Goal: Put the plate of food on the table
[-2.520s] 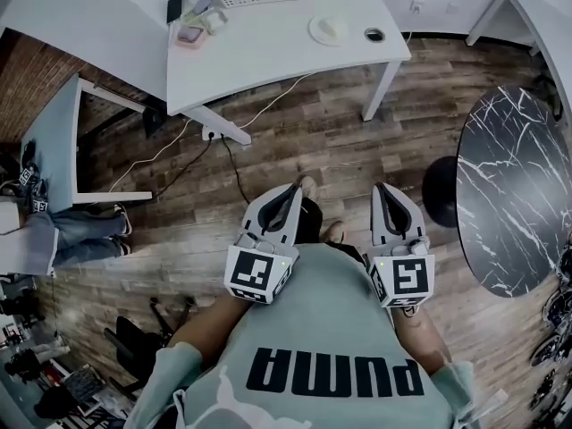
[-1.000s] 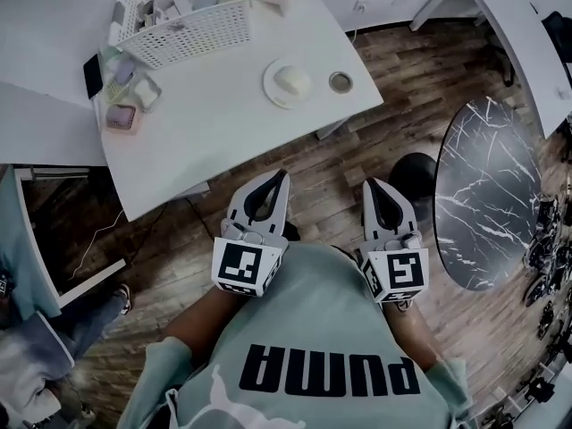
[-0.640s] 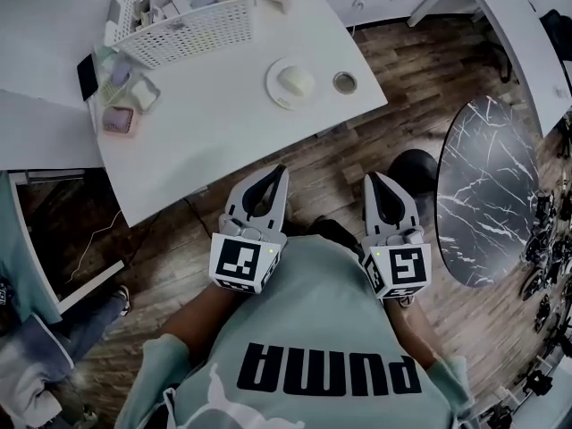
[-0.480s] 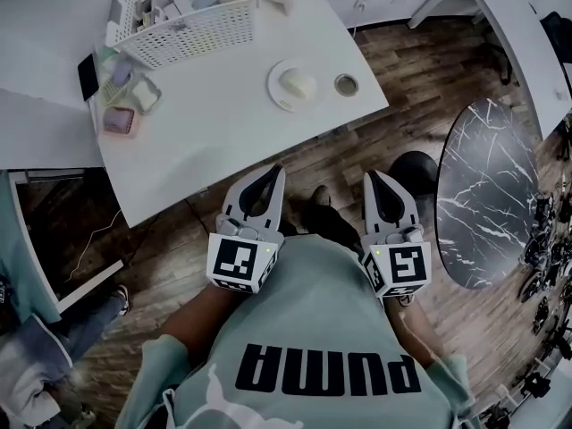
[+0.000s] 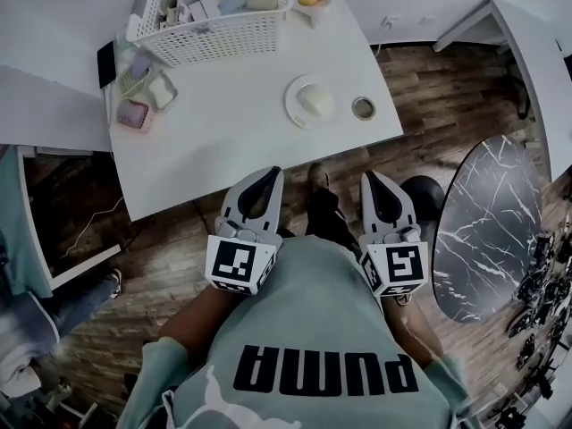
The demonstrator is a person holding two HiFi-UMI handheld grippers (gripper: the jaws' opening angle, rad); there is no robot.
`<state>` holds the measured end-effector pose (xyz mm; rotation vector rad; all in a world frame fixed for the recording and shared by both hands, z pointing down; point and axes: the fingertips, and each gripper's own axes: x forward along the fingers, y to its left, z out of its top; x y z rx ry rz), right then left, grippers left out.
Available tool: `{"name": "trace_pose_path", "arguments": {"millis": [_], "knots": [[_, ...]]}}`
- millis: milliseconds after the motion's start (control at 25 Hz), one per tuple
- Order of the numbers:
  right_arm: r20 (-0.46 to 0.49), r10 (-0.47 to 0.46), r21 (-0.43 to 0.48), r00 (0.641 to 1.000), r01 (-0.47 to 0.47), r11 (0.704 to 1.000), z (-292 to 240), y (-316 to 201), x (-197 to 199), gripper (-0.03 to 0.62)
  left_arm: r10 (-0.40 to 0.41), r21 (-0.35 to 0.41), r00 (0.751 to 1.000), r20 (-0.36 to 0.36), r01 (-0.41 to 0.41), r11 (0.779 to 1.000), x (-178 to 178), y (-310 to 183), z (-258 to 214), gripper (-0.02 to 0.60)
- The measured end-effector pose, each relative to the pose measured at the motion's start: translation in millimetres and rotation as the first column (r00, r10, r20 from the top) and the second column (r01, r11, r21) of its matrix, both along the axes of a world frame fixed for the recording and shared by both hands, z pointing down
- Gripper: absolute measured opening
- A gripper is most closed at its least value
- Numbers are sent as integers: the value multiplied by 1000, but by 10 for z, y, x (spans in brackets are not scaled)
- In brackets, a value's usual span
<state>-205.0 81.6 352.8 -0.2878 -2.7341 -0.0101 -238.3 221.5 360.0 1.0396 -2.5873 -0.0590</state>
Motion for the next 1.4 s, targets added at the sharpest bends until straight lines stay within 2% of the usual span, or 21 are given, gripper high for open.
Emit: {"name": "trace_pose_path", "arguments": {"millis": [160,280,480,720,1000,1240,1400], "knots": [[-13,-34,-10,999,34,999,67,-107,-231,-2,-31,-19,999,-34,30,999,-181,-89,86,6],[-32,-56,-20,998,55,998,150,-244,-403,-2,-63,1,995,-83,63,998,-347,-194,186,6],[-63,-92,-42,994,90,995,295,-492,-748,-2,-130,8,979,-159,133,991,-663,-354,359,6],[-102,-161,-70,982,154,986,494,-680,-1196,-2,-212,-4,955,-207,216,976,-979,-447,496,6],[-198,-258,-131,946,235,963,865,-757,-1554,-2,-270,54,902,-338,305,951,-1202,-480,767,6],[-272,-316,-233,909,257,938,1141,-772,-1705,2,-326,37,843,-428,377,926,-1300,-400,1078,8],[-320,-348,-275,881,265,924,1321,-764,-1789,3,-334,51,807,-486,408,911,-1352,-379,1267,36]]}}
